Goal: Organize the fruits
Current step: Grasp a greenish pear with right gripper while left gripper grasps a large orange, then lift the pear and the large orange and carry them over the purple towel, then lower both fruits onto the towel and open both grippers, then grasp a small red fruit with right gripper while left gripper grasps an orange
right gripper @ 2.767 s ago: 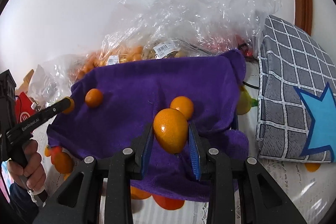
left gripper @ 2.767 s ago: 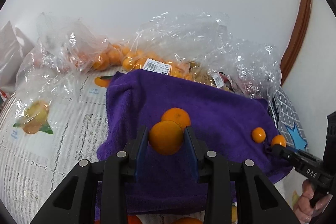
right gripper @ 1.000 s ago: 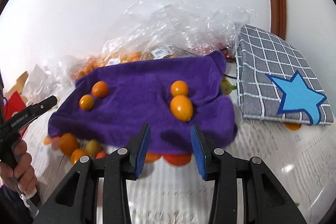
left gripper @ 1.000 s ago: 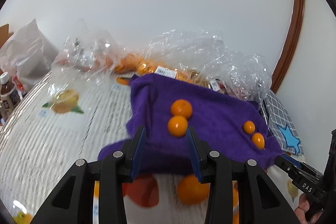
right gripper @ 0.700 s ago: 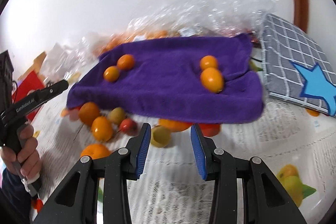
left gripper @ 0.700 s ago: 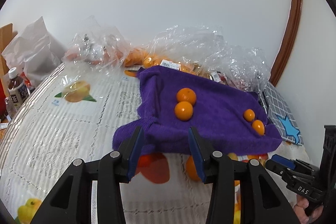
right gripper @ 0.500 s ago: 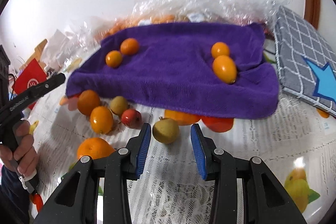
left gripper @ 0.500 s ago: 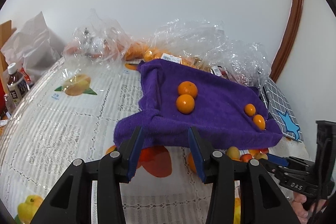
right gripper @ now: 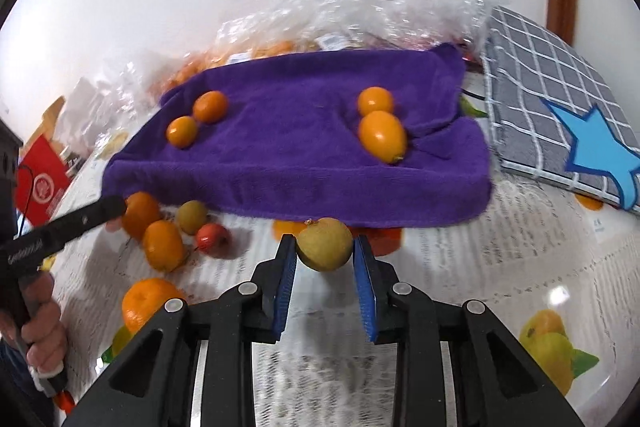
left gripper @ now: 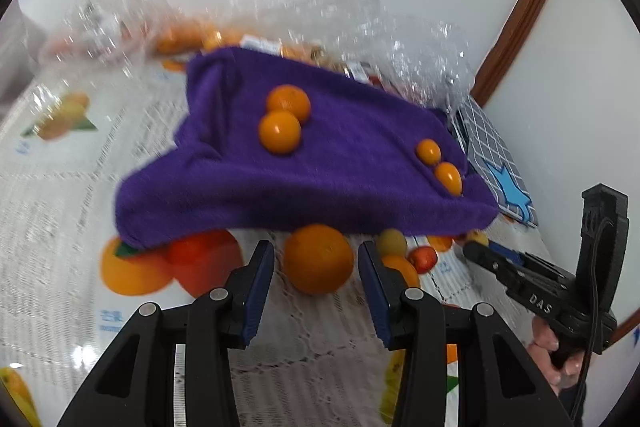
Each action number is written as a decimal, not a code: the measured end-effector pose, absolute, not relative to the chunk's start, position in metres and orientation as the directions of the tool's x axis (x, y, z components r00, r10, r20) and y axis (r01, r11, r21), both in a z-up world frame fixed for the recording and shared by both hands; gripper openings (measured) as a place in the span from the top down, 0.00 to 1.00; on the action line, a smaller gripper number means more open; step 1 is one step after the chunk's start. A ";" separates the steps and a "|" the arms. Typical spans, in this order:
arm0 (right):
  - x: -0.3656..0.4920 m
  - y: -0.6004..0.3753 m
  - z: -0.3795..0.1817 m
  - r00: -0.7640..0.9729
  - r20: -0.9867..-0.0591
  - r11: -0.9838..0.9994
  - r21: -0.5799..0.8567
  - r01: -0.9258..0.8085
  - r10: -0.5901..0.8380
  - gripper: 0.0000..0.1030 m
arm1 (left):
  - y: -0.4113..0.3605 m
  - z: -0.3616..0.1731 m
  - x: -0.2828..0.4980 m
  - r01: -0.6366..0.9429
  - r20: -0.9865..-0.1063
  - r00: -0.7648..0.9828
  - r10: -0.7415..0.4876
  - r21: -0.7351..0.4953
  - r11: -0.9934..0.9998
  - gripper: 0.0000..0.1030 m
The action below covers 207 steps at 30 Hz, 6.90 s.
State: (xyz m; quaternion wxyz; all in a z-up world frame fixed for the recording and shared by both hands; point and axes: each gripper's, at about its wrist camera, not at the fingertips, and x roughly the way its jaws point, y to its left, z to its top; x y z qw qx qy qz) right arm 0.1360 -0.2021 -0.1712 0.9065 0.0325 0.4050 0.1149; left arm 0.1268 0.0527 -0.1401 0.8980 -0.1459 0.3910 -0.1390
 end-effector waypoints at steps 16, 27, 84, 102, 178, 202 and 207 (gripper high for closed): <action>0.141 -0.200 -0.178 0.608 -0.765 0.976 0.129 -0.176 0.211 0.71 | 0.038 -0.146 0.133 0.147 -0.694 0.630 -0.348 -0.334 0.931 0.52; 0.142 -0.191 -0.179 0.612 -0.770 0.979 0.076 -0.192 0.179 0.68 | 0.047 -0.146 0.130 0.125 -0.677 0.641 -0.361 -0.372 0.920 0.64; 0.117 -0.245 -0.141 0.793 -0.541 0.944 0.306 -0.126 0.281 0.72 | 0.090 -0.118 0.109 0.056 -0.513 0.793 -0.329 -0.477 0.877 0.64; 0.159 -0.232 -0.102 0.798 -0.527 0.953 0.229 -0.196 0.291 0.72 | 0.077 -0.085 0.149 0.041 -0.513 0.824 -0.239 -0.366 0.930 0.64; 0.200 -0.189 -0.158 0.651 -0.697 0.951 0.169 -0.257 0.300 0.71 | 0.048 -0.125 0.178 0.021 -0.629 0.758 -0.174 -0.243 0.970 0.63; 0.160 -0.197 -0.129 0.753 -0.581 0.951 0.205 -0.232 0.309 0.50 | 0.052 -0.118 0.155 0.060 -0.558 0.802 -0.215 -0.282 0.958 0.61; 0.141 -0.182 -0.134 0.712 -0.604 0.934 0.223 -0.280 0.358 0.60 | 0.057 -0.114 0.141 0.058 -0.534 0.821 -0.200 -0.270 0.961 0.61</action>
